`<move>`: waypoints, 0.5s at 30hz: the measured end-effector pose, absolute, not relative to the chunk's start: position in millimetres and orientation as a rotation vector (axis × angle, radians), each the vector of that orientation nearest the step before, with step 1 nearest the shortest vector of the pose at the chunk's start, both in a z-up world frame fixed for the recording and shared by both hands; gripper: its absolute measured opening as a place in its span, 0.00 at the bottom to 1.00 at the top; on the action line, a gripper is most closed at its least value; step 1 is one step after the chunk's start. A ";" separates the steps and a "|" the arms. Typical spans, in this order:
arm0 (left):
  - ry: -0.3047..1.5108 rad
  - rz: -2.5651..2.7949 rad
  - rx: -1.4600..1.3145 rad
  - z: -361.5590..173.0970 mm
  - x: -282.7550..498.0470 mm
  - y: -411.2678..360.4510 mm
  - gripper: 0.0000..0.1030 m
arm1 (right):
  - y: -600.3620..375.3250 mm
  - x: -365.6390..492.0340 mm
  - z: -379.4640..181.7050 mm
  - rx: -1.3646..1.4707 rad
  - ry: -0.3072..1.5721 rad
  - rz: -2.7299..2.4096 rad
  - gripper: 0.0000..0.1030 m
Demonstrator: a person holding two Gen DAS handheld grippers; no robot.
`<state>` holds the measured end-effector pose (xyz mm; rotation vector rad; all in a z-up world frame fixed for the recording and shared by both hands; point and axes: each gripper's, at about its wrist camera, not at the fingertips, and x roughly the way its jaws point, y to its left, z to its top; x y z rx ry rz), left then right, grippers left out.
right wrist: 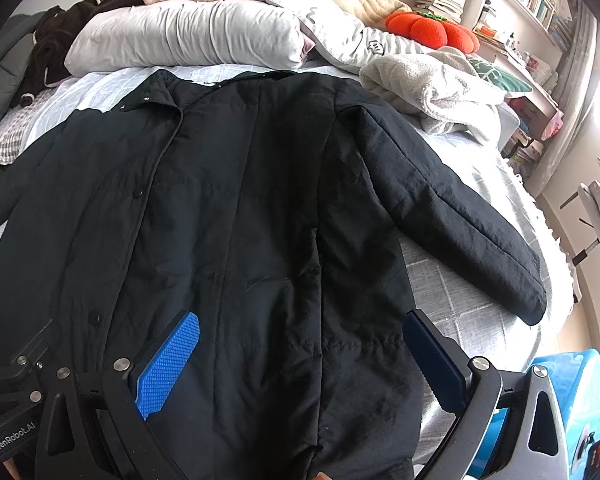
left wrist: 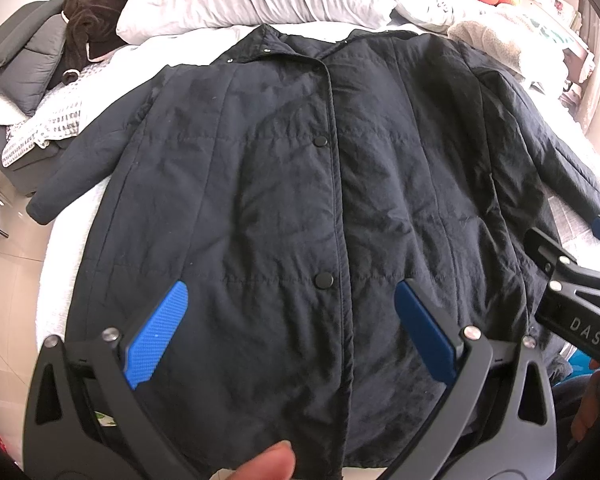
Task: Fold large clothes
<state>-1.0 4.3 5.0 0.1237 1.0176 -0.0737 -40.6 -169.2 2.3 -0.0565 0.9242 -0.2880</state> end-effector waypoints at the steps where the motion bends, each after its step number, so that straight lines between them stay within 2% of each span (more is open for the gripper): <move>1: 1.017 -0.074 0.123 4.9 -1.1 4.3 1.00 | -169.3 -40.3 2.2 -0.057 0.925 -0.288 1.00; 15: 1.016 -0.071 0.122 2.8 -0.4 6.5 1.00 | -169.9 -40.9 2.3 -0.053 0.923 -0.288 1.00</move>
